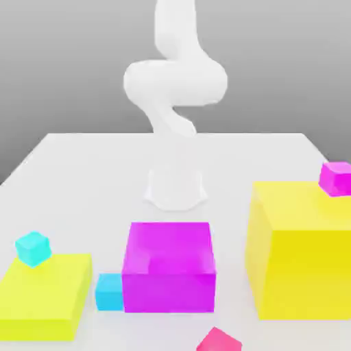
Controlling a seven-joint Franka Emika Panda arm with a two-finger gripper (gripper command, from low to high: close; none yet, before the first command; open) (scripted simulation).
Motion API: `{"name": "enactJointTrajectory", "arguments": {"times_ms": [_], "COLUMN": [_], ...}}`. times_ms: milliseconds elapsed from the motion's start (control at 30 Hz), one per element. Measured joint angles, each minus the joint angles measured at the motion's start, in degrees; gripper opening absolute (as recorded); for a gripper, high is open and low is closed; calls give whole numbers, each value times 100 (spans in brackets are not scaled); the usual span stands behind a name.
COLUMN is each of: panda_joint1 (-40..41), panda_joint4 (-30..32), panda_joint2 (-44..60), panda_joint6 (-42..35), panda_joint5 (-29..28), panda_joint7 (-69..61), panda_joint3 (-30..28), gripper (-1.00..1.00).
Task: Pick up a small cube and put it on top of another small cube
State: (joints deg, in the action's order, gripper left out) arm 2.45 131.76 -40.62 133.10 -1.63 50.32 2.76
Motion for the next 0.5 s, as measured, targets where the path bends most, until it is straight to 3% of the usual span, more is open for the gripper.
{"name": "enactJointTrajectory", "arguments": {"times_ms": [500], "panda_joint1": [898], "panda_joint4": [-23], "panda_joint2": [3168], "panda_joint6": [765], "panda_joint5": [-1266], "panda_joint7": [2913], "panda_joint3": [1157], "gripper": [0]}}
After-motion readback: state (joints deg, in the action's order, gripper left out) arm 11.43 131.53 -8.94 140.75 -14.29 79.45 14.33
